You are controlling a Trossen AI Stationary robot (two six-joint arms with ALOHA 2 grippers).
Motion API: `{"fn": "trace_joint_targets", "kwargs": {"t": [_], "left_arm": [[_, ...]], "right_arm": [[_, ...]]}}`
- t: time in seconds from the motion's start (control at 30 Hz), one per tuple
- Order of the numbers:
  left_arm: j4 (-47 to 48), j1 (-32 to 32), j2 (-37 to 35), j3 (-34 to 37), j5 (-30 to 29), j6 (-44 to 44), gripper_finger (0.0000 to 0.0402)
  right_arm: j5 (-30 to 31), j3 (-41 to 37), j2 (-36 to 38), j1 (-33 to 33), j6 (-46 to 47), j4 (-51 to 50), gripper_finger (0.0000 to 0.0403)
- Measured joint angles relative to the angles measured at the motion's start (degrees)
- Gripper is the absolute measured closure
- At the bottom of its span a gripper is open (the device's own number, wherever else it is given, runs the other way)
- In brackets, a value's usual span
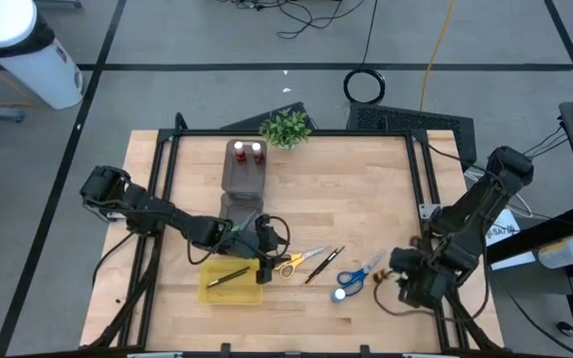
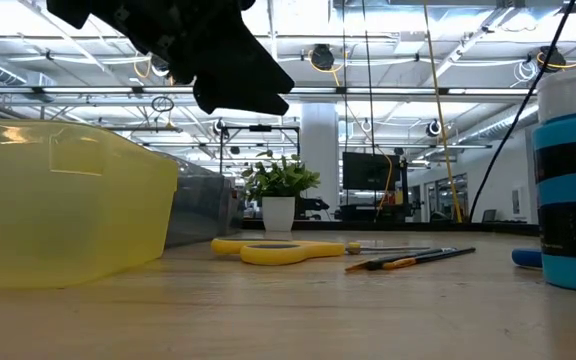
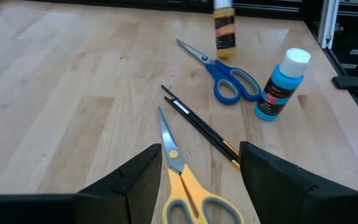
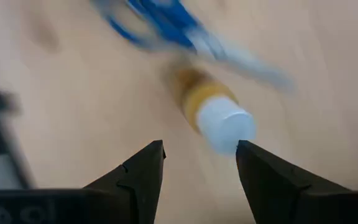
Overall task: Pick & Place Paint Supplies
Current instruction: Put the yellow paint bottle into the top black bin
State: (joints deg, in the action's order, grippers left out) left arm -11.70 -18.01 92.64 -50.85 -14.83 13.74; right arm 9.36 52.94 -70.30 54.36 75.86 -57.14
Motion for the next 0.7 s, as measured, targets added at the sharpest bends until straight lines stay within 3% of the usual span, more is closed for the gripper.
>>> {"fn": "trace_joint_targets", "kwargs": {"t": [0.13,0.33,0.53,0.7], "left_arm": [[-0.07,0.89,0.0,0.0,-0.02,0.0,0.0176],[-0.16,2.55,0.0,0.0,-0.04,0.31,0.0176],[-0.39,3.66,0.0,0.0,-0.01,0.5,0.0176],[-0.37,4.14,0.0,0.0,2.55,0.54,0.0176]], "right_arm": [[-0.53,-1.64,0.5,3.58,7.03,-1.45,0.0213],[7.37,-8.27,0.45,7.05,5.27,8.37,0.0213],[7.02,-19.31,0.39,6.12,0.01,21.66,0.0213],[4.57,-23.34,0.55,3.43,0.16,25.07,0.0213]]}}
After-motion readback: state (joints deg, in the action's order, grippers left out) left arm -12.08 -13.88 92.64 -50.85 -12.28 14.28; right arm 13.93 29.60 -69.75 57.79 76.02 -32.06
